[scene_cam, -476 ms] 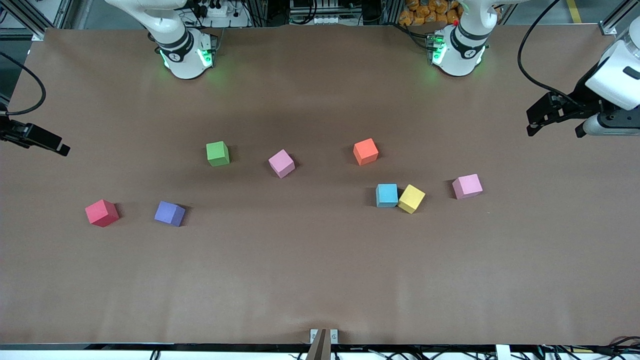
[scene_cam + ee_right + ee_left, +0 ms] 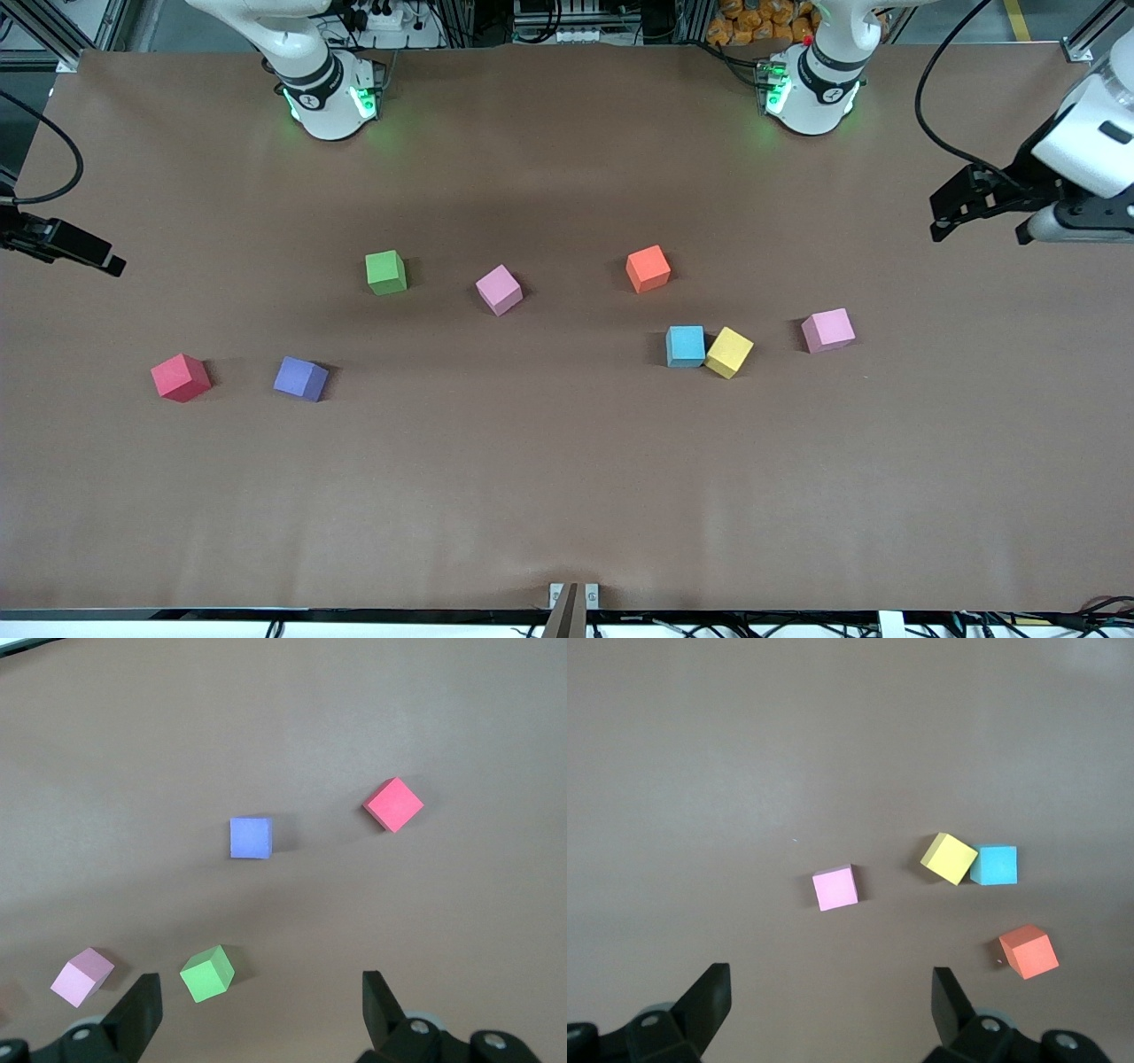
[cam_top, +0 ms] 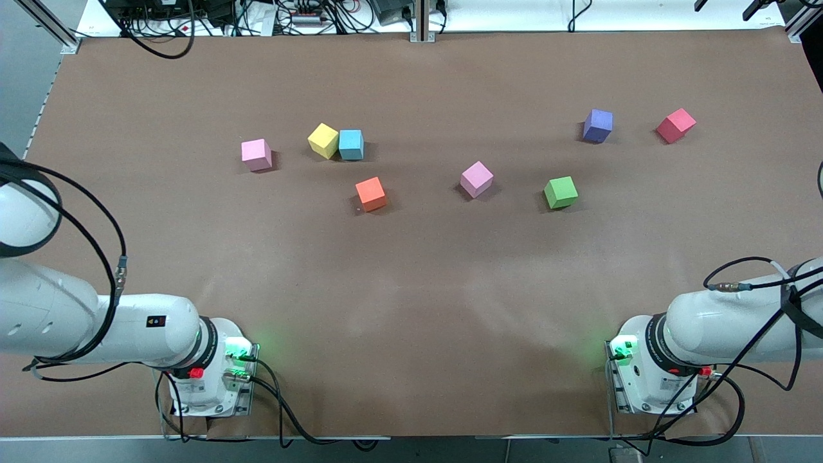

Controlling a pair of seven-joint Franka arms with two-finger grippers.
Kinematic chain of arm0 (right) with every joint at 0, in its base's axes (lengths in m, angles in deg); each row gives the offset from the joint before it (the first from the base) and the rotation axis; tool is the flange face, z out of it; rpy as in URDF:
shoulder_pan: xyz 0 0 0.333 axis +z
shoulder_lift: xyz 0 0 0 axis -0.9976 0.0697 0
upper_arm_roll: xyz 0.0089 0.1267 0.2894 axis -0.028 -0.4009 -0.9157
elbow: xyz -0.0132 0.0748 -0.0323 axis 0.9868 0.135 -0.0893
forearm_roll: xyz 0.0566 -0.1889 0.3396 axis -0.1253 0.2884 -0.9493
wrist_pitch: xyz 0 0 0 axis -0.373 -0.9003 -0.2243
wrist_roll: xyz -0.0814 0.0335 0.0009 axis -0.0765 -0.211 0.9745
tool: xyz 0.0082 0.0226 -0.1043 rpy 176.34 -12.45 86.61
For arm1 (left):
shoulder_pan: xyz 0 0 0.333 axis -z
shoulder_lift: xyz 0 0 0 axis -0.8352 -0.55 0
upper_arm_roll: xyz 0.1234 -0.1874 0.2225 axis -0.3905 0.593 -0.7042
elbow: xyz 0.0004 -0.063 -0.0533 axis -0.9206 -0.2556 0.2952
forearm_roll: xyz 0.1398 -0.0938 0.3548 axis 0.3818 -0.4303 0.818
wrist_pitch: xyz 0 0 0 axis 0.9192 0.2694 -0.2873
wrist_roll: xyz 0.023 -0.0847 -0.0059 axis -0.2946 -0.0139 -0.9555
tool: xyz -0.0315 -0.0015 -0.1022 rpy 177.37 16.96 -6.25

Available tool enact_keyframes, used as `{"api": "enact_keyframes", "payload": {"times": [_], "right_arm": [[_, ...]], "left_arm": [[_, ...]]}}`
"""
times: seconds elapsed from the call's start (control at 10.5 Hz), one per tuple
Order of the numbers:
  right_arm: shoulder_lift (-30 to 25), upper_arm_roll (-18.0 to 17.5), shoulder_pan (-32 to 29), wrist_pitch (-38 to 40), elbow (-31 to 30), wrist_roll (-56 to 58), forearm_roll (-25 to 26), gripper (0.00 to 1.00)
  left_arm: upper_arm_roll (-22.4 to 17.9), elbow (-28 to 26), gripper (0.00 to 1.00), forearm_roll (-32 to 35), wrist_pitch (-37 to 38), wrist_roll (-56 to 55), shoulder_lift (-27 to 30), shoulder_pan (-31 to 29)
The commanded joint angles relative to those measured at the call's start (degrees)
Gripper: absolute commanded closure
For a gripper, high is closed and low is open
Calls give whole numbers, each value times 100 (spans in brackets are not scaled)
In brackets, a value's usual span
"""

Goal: Arrange blocks into number 1
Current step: 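Reach the right gripper to the purple cube while the left gripper reaches yellow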

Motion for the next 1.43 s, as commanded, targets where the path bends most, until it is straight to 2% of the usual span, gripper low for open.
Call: {"api": "enact_keyframes", "payload": {"times": [0.0,0.29,0.48,0.67,0.76,0.95,1.14,1.33], "right_arm": [[206,-9,152,-306,-353,-36,53,0],[460,-9,328,-1306,-1354,-246,9,0],[662,-9,521,-2315,-2153,-964,-78,0],[1354,-35,522,-2768,-2211,-1284,-279,0],[1645,-26,487,-3065,-2193,-1267,-725,0],[1998,-35,548,-3156,-2053,-1284,-817,0],[2235,-26,548,-3191,-1956,-1275,-808,0],[2421,-18,548,-3191,-1815,-1223,-765,0]], "left_arm": [[186,-9,0,-81,-222,-628,-636,217],[283,-18,0,-126,-557,-1219,-1366,656],[283,-175,0,-117,-811,-1388,-1588,736],[283,-727,0,-47,-1687,-1406,-1746,797],[283,-1061,0,-20,-2066,-1328,-1755,833],[291,-1598,0,198,-2551,-558,-1746,833],[292,-1775,0,208,-2614,155,-1764,859],[283,-1759,0,540,-2859,220,-2131,1113]]}}
